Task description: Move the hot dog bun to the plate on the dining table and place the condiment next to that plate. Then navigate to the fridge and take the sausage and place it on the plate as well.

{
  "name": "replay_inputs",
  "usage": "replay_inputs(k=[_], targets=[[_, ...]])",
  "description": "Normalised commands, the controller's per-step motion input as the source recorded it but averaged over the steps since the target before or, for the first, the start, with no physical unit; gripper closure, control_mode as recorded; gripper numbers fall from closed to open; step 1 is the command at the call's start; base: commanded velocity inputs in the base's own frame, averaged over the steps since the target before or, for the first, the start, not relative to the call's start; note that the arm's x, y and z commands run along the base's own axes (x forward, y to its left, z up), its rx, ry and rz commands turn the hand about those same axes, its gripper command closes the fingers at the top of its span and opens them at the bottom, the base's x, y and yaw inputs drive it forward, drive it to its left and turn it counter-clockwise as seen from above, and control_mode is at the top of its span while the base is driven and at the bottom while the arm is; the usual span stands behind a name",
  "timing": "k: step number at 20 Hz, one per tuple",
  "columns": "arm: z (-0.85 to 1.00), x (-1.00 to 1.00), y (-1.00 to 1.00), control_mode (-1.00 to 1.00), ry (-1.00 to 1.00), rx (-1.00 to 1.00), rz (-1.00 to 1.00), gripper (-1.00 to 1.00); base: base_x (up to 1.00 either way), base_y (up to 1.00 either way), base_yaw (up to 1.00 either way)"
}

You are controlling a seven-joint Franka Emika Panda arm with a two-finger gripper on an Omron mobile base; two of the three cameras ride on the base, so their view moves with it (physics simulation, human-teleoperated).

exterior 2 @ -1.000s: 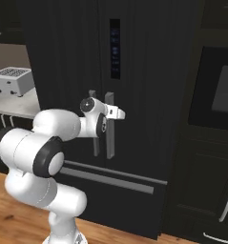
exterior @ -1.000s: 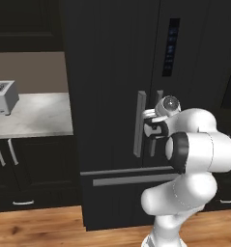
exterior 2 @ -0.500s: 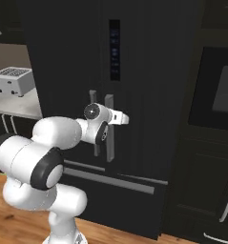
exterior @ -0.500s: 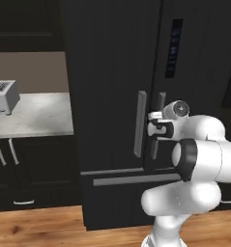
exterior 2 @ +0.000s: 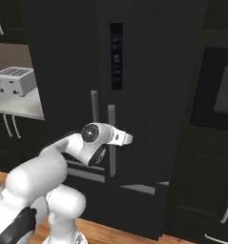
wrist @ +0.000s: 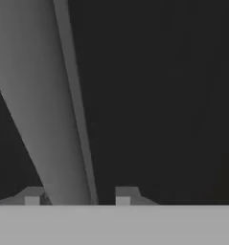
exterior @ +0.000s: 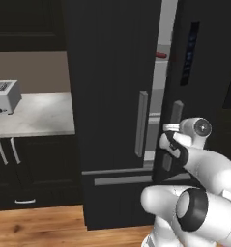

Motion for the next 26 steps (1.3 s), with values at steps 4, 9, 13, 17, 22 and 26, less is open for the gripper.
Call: replay_inputs(k=[4,9,13,17,22,26], targets=[[0.16,-1.00,-0.87,-1.00,-0.05,0.00,-0.19,1.00,0.00,0.00,0.00],[0.12,-1.00,-0.70,-1.00,-0.04,-0.01,-0.09,-1.00,0.00,0.00,0.00],[0.34,-1.00,-0.15,-1.00,-0.09,0.00,0.00,-1.00,0.00,0.00,0.00],[0.47,-1.00,0.35,-1.00,-0.13,0.00,0.08,-1.00,0.00,0.00,0.00],[0.65,-1.00,0.92,-1.00,-0.12,0.00,0.19,-1.00,0.00,0.00,0.00],[0.74,-0.81,1.00,-1.00,-0.10,-0.02,0.20,-1.00,0.00,0.00,0.00]])
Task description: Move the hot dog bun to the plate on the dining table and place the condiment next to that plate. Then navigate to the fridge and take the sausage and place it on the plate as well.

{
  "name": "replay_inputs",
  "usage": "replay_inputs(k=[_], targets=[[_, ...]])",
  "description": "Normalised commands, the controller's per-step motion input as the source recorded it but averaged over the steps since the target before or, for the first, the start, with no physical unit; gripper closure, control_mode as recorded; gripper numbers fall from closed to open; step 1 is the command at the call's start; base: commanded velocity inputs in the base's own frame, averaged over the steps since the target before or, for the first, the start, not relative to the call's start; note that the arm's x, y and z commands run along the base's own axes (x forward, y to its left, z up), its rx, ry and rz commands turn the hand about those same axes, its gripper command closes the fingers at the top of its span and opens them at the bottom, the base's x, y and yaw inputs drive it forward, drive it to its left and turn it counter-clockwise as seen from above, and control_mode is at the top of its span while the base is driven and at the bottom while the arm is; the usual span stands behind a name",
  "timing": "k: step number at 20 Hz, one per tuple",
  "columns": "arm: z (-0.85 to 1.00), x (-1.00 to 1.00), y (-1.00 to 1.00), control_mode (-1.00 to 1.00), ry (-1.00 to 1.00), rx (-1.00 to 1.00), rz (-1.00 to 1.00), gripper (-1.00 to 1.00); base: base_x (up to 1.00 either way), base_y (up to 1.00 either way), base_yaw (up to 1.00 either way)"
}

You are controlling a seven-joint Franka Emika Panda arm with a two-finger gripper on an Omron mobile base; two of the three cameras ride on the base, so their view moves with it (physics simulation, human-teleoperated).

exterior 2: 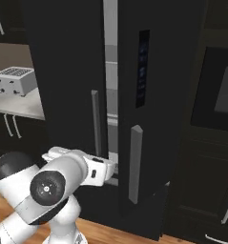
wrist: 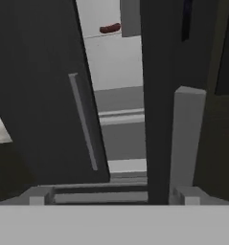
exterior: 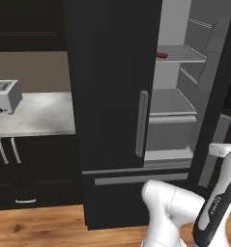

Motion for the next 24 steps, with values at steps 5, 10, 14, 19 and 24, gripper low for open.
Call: replay_inputs(k=[5,10,14,19,24], targets=[[0.68,-0.22,1.00,-1.00,-0.03,-0.08,0.08,-1.00,0.00,0.00,0.00],[0.35,0.62,0.72,-1.00,0.06,-0.14,-0.02,-1.00,0.00,0.00,0.00],[-0.05,1.00,0.18,-1.00,0.11,-0.22,-0.19,-1.00,0.00,0.00,0.00],[-0.33,1.00,-0.05,-1.00,0.10,-0.20,-0.22,-1.00,0.00,0.00,0.00],[-0.58,1.00,-0.42,-1.00,0.06,-0.16,-0.27,-1.00,0.00,0.00,0.00]])
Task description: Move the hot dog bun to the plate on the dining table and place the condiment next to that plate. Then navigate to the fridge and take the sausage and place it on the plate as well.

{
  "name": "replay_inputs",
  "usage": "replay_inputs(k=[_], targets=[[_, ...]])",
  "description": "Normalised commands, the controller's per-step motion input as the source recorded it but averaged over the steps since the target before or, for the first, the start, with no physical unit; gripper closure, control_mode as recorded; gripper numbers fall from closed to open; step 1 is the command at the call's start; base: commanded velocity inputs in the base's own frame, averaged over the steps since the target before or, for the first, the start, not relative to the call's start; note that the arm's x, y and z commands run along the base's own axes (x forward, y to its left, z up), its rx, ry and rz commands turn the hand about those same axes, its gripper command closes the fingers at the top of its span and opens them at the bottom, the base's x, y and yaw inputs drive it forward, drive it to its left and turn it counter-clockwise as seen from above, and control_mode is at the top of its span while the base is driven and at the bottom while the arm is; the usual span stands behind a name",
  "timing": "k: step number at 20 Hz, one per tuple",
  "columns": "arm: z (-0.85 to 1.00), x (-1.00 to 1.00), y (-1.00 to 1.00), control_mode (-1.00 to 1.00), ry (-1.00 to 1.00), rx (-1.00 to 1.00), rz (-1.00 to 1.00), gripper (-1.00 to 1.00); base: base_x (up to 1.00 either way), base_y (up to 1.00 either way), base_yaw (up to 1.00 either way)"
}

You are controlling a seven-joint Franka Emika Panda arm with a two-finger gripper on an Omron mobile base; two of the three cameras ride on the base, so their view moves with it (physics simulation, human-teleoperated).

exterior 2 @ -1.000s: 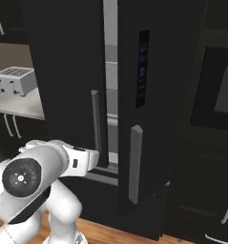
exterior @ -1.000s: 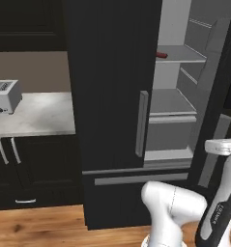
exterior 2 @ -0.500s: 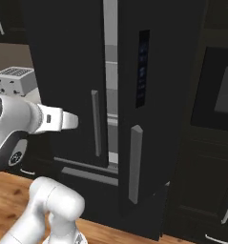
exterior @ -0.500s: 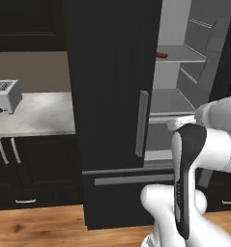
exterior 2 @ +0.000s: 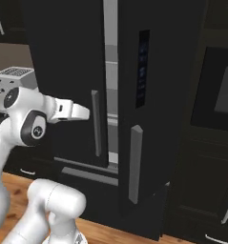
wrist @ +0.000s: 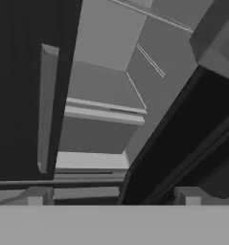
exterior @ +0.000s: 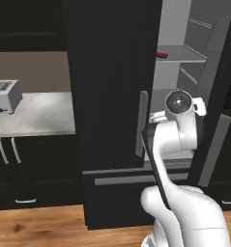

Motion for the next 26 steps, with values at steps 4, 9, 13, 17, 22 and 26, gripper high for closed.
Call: replay_inputs(k=[4,9,13,17,22,26], targets=[[-0.35,0.93,-0.76,-1.00,0.08,-0.08,-0.23,-1.00,0.00,0.00,0.00],[-0.20,0.77,-0.77,-1.00,0.02,-0.07,-0.17,-1.00,0.00,0.00,0.00],[-0.05,0.34,-0.64,-1.00,0.00,-0.07,-0.13,-1.00,0.00,0.00,0.00],[-0.08,-0.03,-0.83,-1.00,0.00,-0.07,-0.14,-1.00,0.00,0.00,0.00],[-0.08,-0.71,-1.00,-1.00,0.00,-0.05,-0.16,-1.00,0.00,0.00,0.00],[-0.02,-1.00,-1.00,-1.00,0.00,-0.03,-0.15,-1.00,0.00,0.00,0.00]])
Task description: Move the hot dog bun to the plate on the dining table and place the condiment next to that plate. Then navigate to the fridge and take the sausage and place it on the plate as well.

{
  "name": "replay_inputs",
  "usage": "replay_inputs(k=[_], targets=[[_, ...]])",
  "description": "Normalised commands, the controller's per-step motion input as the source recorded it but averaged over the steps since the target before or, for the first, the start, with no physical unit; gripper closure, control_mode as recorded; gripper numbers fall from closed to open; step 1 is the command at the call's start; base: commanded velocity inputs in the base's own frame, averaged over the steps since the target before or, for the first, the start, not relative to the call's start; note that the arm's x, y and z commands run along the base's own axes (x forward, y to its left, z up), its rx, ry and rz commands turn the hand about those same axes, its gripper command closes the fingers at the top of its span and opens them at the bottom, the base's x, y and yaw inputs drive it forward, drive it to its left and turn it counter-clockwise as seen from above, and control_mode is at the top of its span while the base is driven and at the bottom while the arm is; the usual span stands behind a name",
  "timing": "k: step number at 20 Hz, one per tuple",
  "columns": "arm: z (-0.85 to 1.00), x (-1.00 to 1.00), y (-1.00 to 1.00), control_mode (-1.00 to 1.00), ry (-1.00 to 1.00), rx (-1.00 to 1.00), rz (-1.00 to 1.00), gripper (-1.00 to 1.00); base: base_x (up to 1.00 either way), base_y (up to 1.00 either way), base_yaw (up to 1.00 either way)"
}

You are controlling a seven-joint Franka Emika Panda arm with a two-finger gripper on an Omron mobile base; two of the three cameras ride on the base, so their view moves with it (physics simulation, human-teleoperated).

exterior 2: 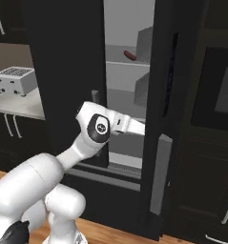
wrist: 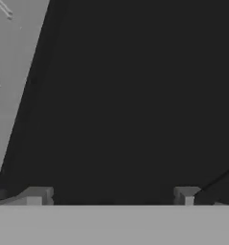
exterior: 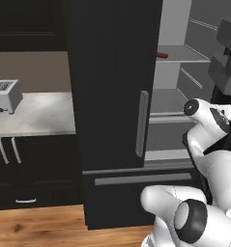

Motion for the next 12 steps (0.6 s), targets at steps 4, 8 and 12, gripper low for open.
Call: replay_inputs(k=[4,8,12], targets=[[0.00,-0.94,-1.00,-1.00,-0.01,-0.01,-0.09,-1.00,0.00,0.00,0.00],[0.07,-0.60,-0.67,-1.00,-0.07,0.00,-0.01,-1.00,0.00,0.00,0.00],[0.46,-0.65,0.75,-1.00,-0.06,0.00,0.07,-1.00,0.00,0.00,0.00]])
